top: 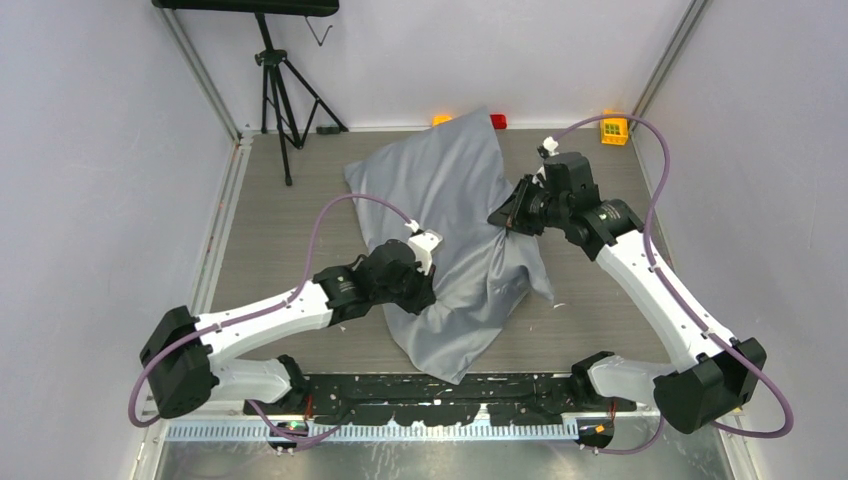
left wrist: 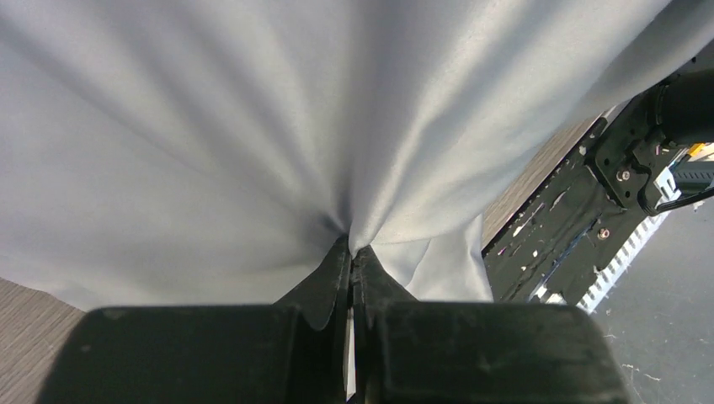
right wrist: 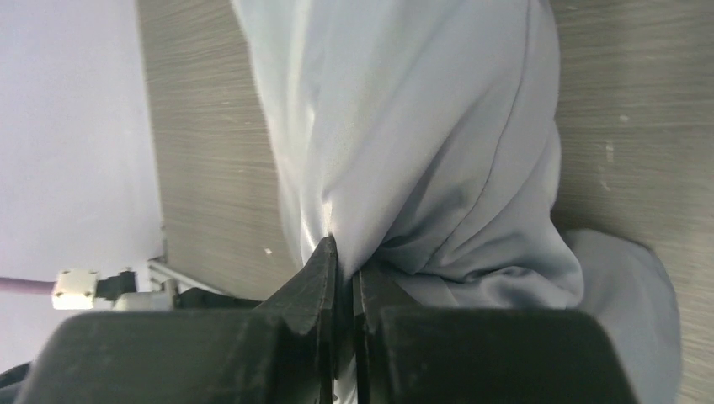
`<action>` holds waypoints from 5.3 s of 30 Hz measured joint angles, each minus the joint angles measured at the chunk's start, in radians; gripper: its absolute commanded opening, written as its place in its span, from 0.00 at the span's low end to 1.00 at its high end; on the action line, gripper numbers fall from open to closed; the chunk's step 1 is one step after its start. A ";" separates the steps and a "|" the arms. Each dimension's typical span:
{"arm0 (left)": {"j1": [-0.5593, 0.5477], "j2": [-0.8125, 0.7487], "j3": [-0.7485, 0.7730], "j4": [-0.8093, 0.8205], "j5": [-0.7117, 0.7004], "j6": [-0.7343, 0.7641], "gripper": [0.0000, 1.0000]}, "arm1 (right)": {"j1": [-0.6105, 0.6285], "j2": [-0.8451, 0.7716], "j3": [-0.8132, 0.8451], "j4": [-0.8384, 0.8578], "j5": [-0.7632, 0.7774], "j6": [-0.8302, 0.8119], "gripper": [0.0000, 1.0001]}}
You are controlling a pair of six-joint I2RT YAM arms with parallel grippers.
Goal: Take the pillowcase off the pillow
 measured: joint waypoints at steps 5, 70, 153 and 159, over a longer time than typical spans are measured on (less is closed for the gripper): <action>0.031 0.010 0.000 0.003 0.026 -0.019 0.00 | -0.006 -0.001 -0.013 -0.043 0.085 -0.029 0.40; 0.474 0.158 0.549 -0.442 0.251 -0.003 0.03 | 0.668 0.161 -0.281 0.056 0.591 -0.047 0.70; -0.127 0.168 0.213 -0.269 -0.401 0.127 0.00 | 0.180 -0.201 -0.306 0.043 0.408 0.001 0.00; 0.105 0.042 0.259 -0.284 -0.275 0.079 0.00 | 0.137 -0.050 -0.168 0.003 0.493 -0.065 0.00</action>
